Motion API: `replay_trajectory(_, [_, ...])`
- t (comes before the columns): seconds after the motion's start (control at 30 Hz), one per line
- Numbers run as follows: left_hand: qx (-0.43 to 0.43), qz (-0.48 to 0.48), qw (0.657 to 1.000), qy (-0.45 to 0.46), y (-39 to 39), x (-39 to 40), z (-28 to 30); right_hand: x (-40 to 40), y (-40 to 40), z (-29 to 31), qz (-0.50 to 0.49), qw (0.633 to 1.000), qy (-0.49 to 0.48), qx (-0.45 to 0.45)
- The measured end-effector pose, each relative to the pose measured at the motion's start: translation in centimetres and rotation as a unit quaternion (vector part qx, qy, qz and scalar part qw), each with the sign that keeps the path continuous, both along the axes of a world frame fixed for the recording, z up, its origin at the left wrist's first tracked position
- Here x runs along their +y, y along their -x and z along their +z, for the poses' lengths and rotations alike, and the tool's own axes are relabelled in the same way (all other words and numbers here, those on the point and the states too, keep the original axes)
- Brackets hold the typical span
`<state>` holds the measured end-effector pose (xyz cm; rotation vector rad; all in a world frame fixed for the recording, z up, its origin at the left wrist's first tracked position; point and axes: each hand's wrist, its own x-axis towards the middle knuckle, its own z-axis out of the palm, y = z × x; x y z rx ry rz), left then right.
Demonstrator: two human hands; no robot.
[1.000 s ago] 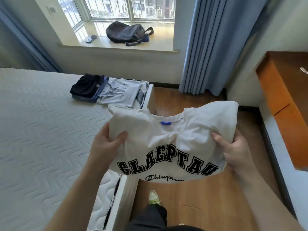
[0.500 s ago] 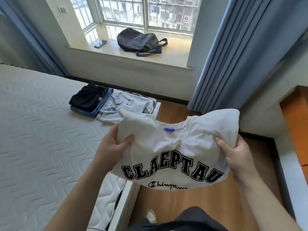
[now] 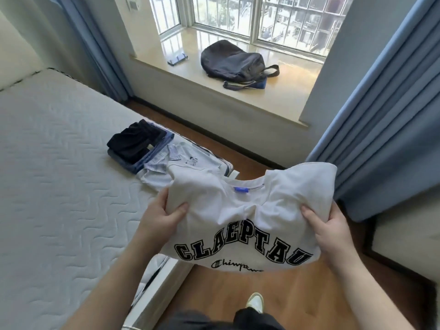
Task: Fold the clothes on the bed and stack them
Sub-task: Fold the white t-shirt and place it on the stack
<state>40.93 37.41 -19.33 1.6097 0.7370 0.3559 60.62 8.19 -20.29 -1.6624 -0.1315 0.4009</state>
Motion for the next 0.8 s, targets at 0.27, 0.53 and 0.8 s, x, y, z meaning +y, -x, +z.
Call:
replay_trajectory(0.27, [0.010, 0.159, 0.987, 0.008, -2.4, 2.0, -1.4, 7.2, -10.3, -0.6, 0.135, 0.991, -0.003, 0.021])
replay_trajectory(0.53, [0.007, 0.256, 0.966, 0.035, -3.2, 6.6, -5.2, 19.2, -15.2, -4.0, 0.246, 0.969, 0.017, 0.029])
replay_trajectory(0.8, [0.002, 0.285, 0.956, 0.067, -5.2, 11.8, -7.9, 28.5, -18.7, -5.6, 0.305, 0.950, 0.048, 0.049])
